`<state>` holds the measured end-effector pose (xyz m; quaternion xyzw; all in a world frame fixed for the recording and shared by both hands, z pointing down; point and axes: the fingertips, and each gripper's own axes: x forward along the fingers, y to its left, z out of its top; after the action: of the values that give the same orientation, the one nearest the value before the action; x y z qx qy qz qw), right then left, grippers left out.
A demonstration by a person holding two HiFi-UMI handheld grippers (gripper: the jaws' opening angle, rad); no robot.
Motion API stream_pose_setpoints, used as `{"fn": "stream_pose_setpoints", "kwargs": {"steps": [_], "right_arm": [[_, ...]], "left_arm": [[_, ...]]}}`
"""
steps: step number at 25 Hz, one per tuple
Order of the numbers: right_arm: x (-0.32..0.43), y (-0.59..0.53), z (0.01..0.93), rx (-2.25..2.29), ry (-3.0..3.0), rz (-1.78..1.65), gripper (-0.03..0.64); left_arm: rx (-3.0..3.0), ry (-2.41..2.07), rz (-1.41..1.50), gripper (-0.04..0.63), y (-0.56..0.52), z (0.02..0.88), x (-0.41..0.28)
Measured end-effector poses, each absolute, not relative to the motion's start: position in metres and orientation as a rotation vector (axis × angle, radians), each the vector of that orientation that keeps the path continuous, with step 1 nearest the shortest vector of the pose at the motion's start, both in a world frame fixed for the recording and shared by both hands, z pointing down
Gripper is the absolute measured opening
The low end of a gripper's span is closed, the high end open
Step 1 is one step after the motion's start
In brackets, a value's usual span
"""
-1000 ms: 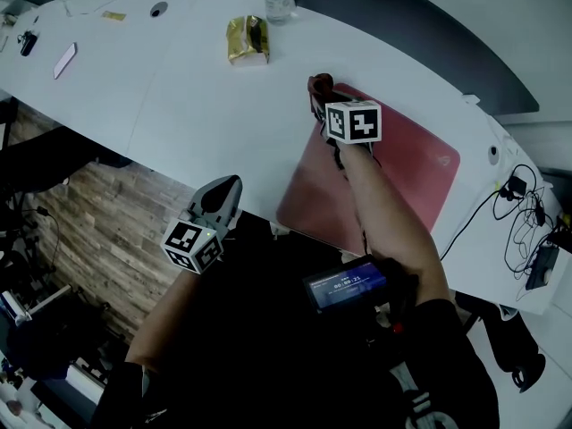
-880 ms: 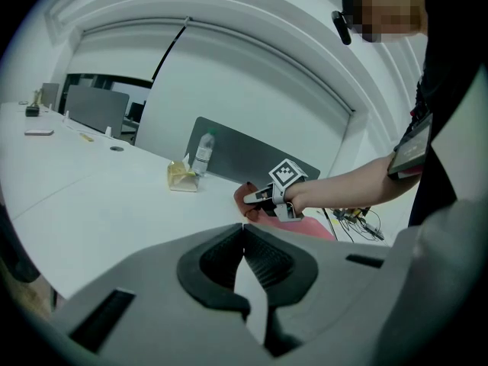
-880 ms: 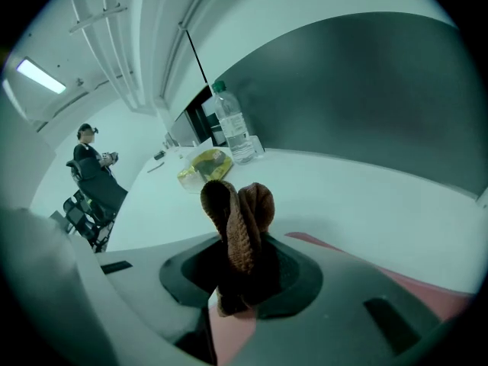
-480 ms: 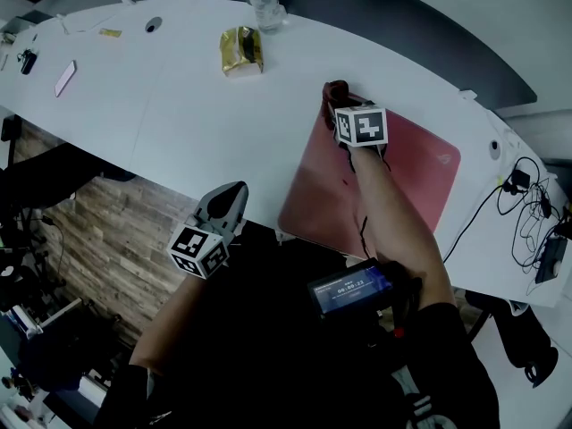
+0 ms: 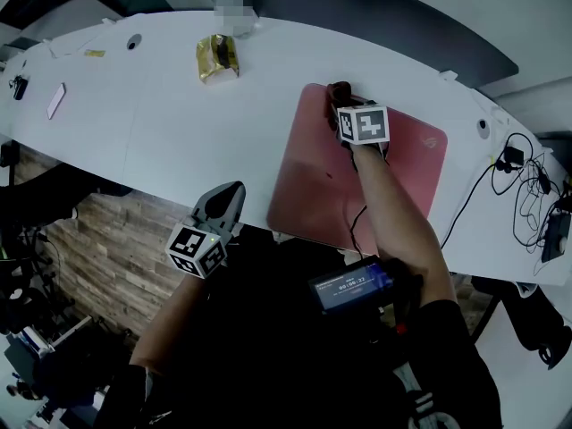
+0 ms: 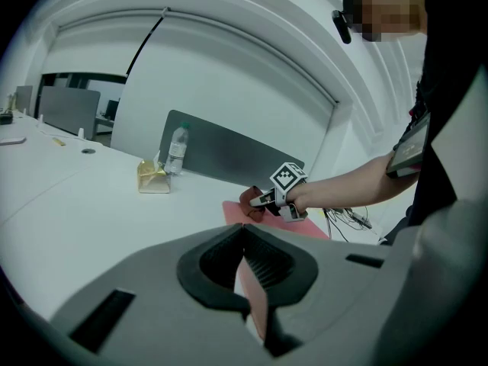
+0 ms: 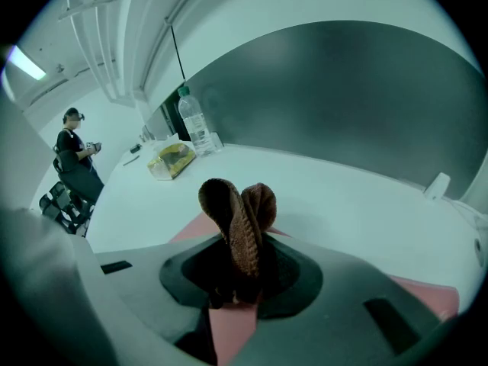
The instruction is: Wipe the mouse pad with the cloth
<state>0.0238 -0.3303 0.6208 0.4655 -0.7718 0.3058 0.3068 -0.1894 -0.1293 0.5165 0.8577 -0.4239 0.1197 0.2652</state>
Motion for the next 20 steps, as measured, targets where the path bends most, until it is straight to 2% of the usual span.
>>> {"fn": "stream_pose_setpoints", "kwargs": {"steps": [20], "right_arm": [[0.16,-0.293,0.621,1.398,-1.921,0.837,0.118]], "left_arm": [[2.413,-0.993,0.343,0.008,-0.127,0.513,-0.103]]}}
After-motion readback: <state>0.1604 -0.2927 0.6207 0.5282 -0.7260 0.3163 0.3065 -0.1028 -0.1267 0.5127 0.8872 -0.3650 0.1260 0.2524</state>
